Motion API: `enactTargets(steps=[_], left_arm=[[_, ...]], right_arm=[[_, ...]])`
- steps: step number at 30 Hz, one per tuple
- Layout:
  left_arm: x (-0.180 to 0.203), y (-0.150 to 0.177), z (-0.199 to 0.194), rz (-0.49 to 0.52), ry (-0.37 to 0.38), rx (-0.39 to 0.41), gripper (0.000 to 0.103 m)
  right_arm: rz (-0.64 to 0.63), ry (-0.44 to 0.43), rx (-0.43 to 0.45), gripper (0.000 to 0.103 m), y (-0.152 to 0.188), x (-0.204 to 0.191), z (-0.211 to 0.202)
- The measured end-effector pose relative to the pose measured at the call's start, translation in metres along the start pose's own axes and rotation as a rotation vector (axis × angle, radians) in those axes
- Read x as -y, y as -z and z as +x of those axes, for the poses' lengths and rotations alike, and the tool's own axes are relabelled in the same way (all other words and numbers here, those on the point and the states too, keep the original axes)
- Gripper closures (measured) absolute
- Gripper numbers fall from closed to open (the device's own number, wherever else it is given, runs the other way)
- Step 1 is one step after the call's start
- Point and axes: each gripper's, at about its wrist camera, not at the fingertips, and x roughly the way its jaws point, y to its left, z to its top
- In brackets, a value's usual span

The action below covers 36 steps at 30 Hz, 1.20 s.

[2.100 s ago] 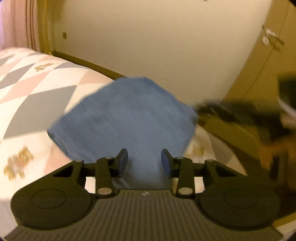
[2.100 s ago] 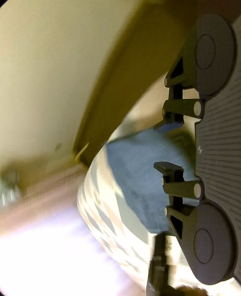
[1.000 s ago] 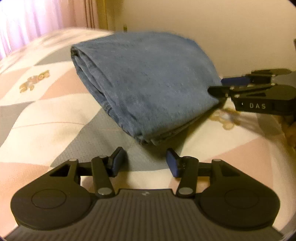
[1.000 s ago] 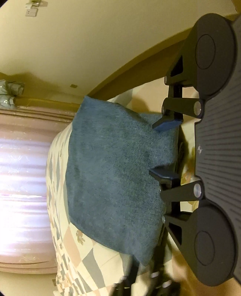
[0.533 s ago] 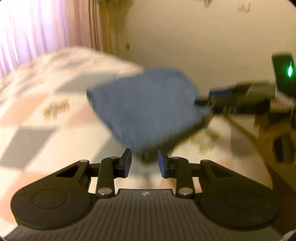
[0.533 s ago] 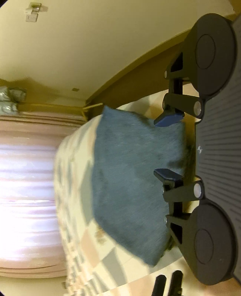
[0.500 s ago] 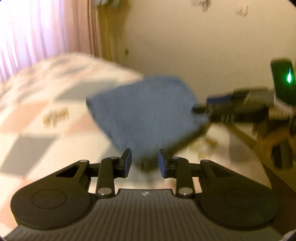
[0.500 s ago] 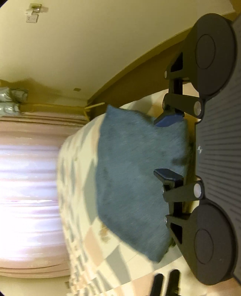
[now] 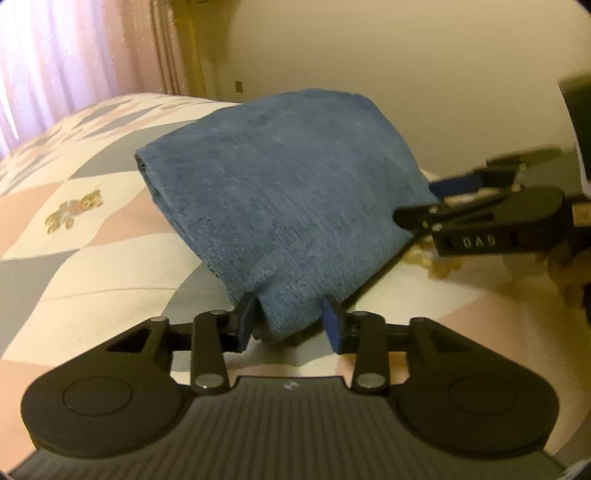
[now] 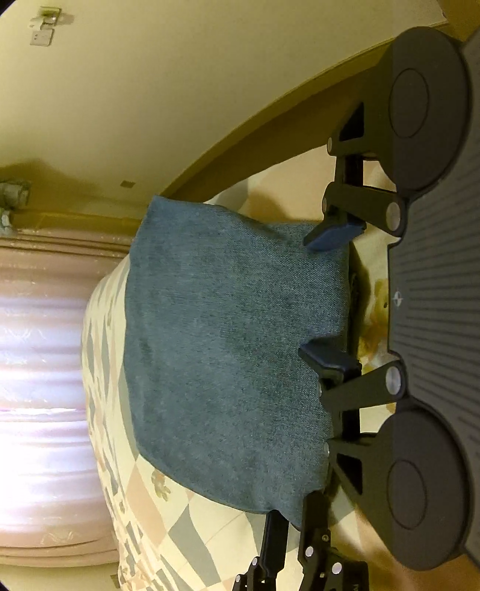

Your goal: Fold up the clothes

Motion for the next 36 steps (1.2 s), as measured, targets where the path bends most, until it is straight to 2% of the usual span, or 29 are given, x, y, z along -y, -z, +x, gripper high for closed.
enactTargets(steps=[2, 4, 5, 7, 9, 10, 13, 14, 16, 20, 23, 25, 30, 36], left_arm=[[-0.002, -0.001, 0.01, -0.01, -0.002, -0.037, 0.064], [-0.007, -0.005, 0.015, -0.036, 0.009, -0.062, 0.077], [-0.007, -0.009, 0.011, -0.034, 0.021, -0.065, 0.078], [-0.008, -0.015, 0.002, -0.034, 0.049, -0.095, 0.077], [-0.014, -0.016, -0.007, -0.04, 0.064, -0.165, 0.076], [-0.019, -0.015, -0.014, -0.041, 0.072, -0.199, 0.072], [-0.037, -0.022, -0.046, -0.039, 0.097, -0.276, 0.063], [-0.044, -0.027, -0.06, -0.026, 0.109, -0.265, 0.06], [-0.058, -0.044, -0.09, -0.039, 0.125, -0.261, 0.039], [-0.076, -0.089, -0.142, -0.018, 0.108, -0.189, 0.025], [-0.083, -0.125, -0.17, 0.006, 0.044, -0.16, 0.013], [-0.087, -0.143, -0.192, -0.004, 0.021, -0.122, 0.001], [-0.087, -0.166, -0.238, -0.02, -0.049, -0.056, 0.001], [-0.078, -0.164, -0.286, -0.089, -0.055, -0.029, 0.001]], right_arm=[[-0.007, 0.009, 0.004, 0.046, 0.0, -0.002, 0.003], [0.001, 0.021, -0.011, 0.046, -0.005, -0.002, 0.004], [0.006, 0.027, -0.019, 0.045, -0.009, -0.002, 0.004], [0.026, 0.041, -0.04, 0.043, -0.017, -0.002, 0.003], [0.085, 0.057, -0.068, 0.043, -0.03, 0.0, -0.006], [0.112, 0.075, -0.078, 0.043, -0.037, -0.001, -0.014], [0.216, 0.127, -0.071, 0.041, -0.055, -0.008, -0.057], [0.258, 0.138, -0.064, 0.037, -0.061, -0.01, -0.073], [0.332, 0.157, -0.044, 0.029, -0.067, -0.021, -0.108], [0.467, 0.188, -0.016, 0.011, -0.077, -0.047, -0.169], [0.57, 0.189, -0.051, 0.01, -0.084, -0.064, -0.194], [0.618, 0.181, -0.071, 0.009, -0.093, -0.071, -0.207], [0.571, 0.201, -0.051, 0.002, -0.133, -0.082, -0.243], [0.563, 0.2, -0.02, 0.002, -0.153, -0.09, -0.29]])
